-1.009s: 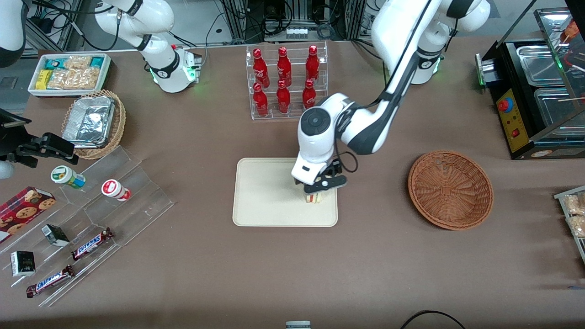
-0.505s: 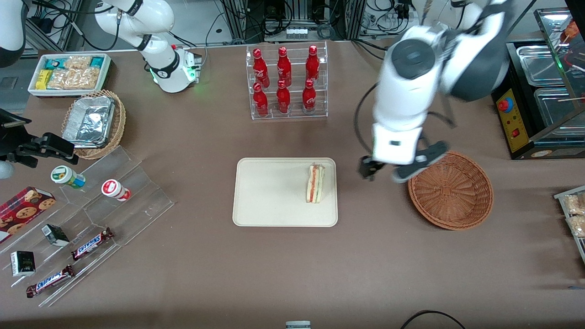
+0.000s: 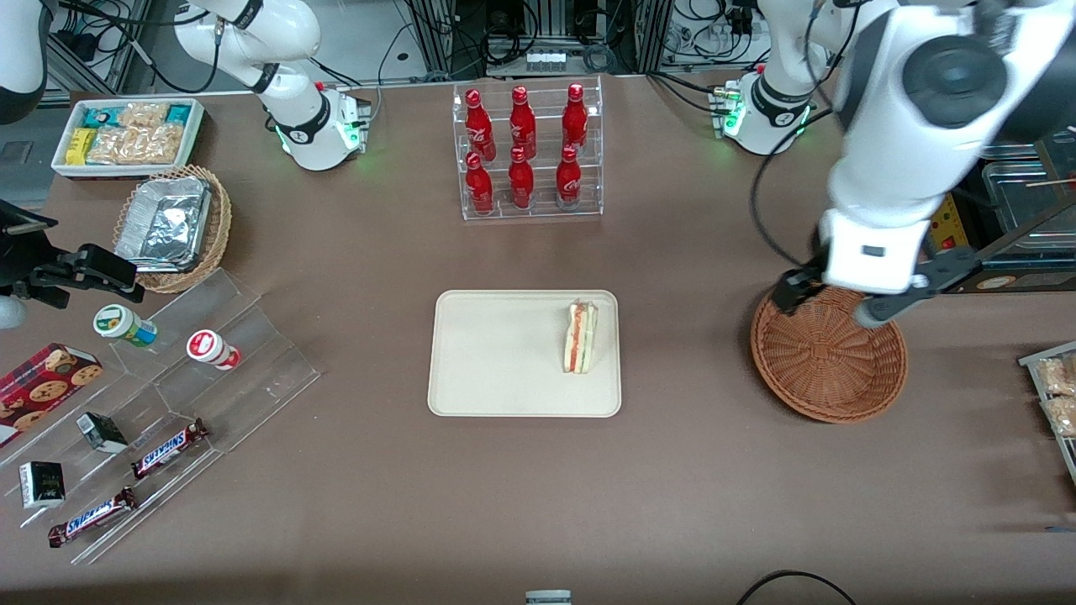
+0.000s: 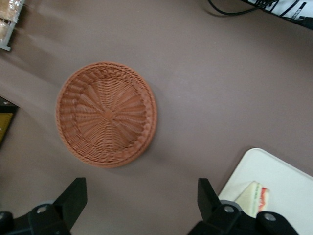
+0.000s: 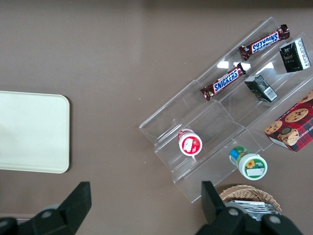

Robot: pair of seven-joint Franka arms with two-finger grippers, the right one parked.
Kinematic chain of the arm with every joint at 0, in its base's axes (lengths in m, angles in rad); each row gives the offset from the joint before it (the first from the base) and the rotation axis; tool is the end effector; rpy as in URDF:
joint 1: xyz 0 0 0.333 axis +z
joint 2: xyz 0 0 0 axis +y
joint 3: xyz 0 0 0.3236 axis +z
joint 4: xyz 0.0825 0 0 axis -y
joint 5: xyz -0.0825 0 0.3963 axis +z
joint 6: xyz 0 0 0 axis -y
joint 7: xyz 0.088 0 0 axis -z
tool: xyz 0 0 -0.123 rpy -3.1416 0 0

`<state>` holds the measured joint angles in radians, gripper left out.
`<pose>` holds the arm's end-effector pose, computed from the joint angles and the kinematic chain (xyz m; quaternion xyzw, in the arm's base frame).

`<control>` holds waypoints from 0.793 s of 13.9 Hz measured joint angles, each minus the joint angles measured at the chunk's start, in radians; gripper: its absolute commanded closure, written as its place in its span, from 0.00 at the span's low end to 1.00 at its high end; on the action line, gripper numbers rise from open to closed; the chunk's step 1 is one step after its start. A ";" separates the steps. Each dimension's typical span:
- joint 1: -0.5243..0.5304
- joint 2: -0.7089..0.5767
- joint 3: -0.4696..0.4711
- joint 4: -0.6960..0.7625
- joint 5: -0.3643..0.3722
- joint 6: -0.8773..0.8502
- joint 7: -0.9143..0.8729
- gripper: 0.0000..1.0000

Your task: Place sandwich from basket to tray

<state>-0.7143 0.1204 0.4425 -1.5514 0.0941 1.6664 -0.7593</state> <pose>0.5849 -0.1663 0.5707 -0.9693 -0.2351 -0.0384 0.0616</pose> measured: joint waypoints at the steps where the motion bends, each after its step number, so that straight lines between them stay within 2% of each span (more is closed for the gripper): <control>1: 0.005 -0.028 0.021 -0.029 0.000 0.000 0.038 0.00; 5: 0.119 -0.095 0.026 -0.098 -0.045 -0.002 0.216 0.00; 7: 0.193 -0.115 -0.011 -0.114 -0.065 -0.010 0.277 0.00; 9: 0.340 -0.127 -0.150 -0.127 -0.075 -0.011 0.308 0.00; 11: 0.541 -0.128 -0.356 -0.131 -0.093 -0.012 0.331 0.00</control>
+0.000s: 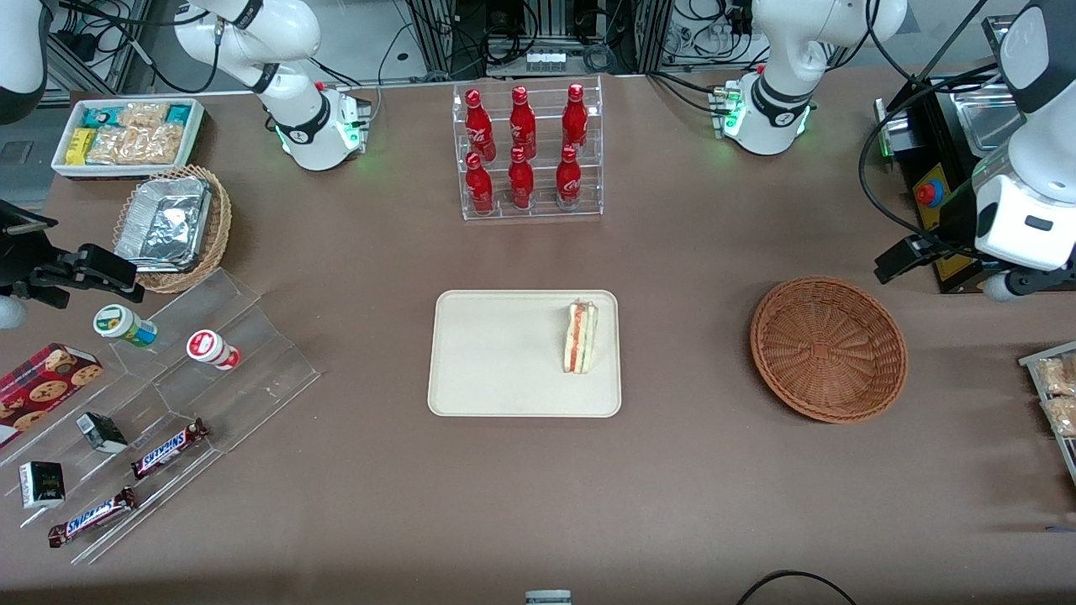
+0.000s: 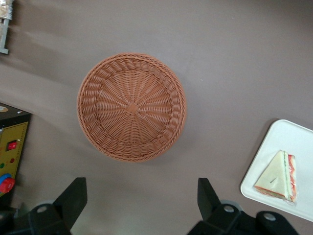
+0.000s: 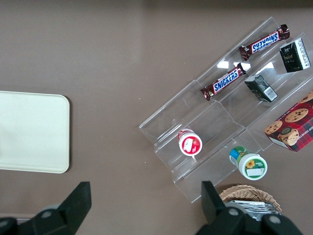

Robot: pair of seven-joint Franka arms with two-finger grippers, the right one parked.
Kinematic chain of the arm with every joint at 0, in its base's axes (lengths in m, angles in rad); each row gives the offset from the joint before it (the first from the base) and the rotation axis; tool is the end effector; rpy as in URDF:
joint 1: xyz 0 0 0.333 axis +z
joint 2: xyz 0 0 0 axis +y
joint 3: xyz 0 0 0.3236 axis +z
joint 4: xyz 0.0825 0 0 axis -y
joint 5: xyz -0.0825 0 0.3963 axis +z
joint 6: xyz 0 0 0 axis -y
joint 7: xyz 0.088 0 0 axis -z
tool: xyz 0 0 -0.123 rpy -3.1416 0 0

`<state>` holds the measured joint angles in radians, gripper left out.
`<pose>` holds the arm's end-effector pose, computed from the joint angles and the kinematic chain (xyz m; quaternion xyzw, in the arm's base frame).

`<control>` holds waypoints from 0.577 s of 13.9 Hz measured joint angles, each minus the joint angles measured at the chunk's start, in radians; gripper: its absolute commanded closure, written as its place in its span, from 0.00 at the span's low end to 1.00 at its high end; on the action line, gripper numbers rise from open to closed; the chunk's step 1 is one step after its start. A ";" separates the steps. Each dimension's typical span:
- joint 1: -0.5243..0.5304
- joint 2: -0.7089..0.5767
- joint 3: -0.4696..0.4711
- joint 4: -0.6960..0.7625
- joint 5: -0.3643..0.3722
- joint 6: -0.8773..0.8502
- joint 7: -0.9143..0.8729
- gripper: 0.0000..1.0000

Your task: Place sandwich from basket to tray

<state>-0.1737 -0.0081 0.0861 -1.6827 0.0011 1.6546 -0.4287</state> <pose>0.5660 -0.0494 0.5735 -0.9855 -0.1697 0.0096 0.0027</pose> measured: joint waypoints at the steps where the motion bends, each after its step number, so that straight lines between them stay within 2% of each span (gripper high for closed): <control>1: 0.099 0.000 -0.104 0.000 -0.004 -0.006 0.020 0.00; 3: 0.239 -0.007 -0.249 0.000 -0.016 -0.041 0.056 0.00; 8: 0.272 -0.060 -0.278 0.001 -0.021 -0.115 0.097 0.00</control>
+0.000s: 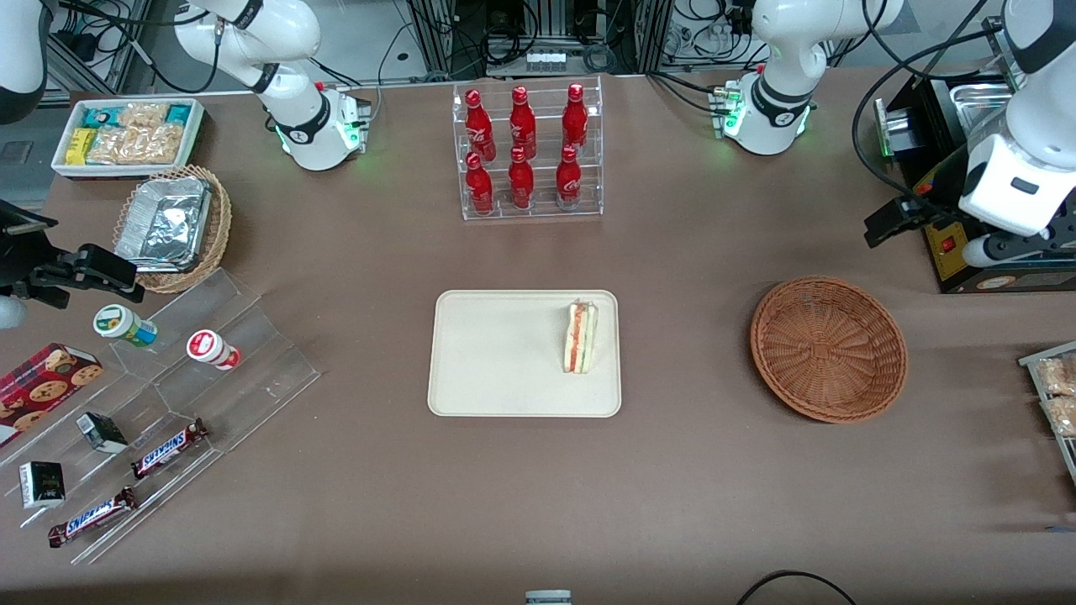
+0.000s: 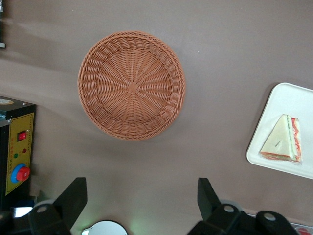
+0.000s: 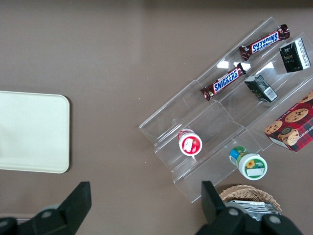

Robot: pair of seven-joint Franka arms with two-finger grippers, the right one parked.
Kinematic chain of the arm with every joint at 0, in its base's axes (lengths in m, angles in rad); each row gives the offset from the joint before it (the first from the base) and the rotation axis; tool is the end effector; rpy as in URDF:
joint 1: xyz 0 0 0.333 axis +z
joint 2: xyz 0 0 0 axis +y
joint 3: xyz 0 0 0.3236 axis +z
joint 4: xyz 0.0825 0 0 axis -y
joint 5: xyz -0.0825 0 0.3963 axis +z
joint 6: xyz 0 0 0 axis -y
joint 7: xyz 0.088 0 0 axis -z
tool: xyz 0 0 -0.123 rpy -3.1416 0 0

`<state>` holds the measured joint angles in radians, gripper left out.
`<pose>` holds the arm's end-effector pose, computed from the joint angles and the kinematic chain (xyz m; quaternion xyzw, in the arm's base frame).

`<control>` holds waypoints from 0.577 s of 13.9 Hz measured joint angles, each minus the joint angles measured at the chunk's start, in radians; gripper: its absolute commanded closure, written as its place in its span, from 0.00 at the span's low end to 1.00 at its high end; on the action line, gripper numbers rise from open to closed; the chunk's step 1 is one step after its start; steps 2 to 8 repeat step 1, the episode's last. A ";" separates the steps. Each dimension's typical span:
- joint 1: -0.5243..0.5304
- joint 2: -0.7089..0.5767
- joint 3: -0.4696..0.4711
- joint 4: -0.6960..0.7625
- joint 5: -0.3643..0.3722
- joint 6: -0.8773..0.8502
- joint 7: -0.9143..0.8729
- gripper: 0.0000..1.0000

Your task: Place sandwich from basket to tray

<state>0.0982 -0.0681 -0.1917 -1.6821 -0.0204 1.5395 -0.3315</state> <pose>0.5358 -0.0560 0.5969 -0.9921 -0.1192 0.0378 0.0043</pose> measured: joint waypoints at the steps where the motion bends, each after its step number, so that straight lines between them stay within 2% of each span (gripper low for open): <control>1: 0.000 0.000 0.000 0.001 0.000 0.000 0.014 0.00; 8: 0.000 0.000 0.000 0.001 0.000 0.000 0.014 0.00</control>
